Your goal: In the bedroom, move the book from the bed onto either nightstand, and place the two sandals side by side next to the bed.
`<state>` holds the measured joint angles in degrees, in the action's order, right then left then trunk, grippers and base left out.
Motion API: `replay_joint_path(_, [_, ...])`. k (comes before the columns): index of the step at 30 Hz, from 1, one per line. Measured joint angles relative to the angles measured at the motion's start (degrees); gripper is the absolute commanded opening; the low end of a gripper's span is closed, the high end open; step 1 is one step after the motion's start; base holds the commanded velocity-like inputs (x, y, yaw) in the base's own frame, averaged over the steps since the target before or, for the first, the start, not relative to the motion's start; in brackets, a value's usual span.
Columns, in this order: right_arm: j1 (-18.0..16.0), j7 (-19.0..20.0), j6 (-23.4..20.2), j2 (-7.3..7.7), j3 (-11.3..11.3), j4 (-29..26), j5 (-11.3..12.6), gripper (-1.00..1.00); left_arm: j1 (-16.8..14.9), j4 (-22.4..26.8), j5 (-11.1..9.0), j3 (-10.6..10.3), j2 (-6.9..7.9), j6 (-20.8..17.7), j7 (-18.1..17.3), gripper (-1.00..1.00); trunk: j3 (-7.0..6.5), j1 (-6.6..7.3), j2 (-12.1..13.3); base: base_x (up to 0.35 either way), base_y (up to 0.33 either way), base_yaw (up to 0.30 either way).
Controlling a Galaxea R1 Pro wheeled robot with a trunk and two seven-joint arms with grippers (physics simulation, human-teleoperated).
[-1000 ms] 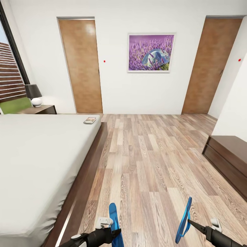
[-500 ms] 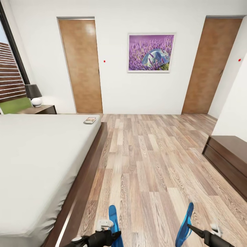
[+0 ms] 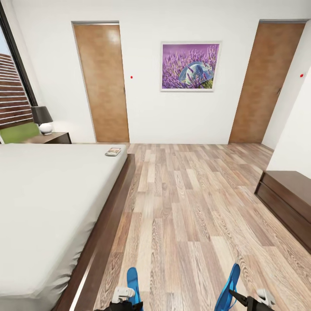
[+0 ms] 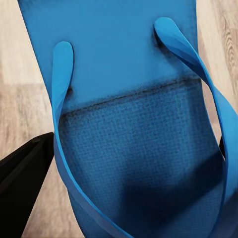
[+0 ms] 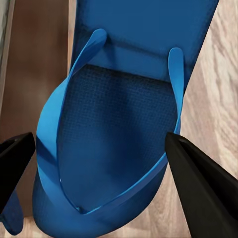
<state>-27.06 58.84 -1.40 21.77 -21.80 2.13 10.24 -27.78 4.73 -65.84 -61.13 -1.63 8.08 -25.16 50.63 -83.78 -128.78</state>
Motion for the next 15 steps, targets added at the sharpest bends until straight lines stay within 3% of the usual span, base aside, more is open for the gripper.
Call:
replay_joint_path(8, [0.0,-0.01,0.12,-0.01,-0.04,0.18,-0.01,-1.0,0.05,-0.05,0.03,-0.02,-0.07,0.14,-0.06,-1.0,0.0,0.0,0.0,0.004,0.0,0.0])
replay_joint_path(15, [0.0,-0.01,0.13,-0.01,-0.05,0.19,0.0,-1.0,0.24,-0.13,0.06,-0.1,-0.97,0.08,-0.01,-1.0,0.0,0.01,0.0,0.173,-0.027,0.0])
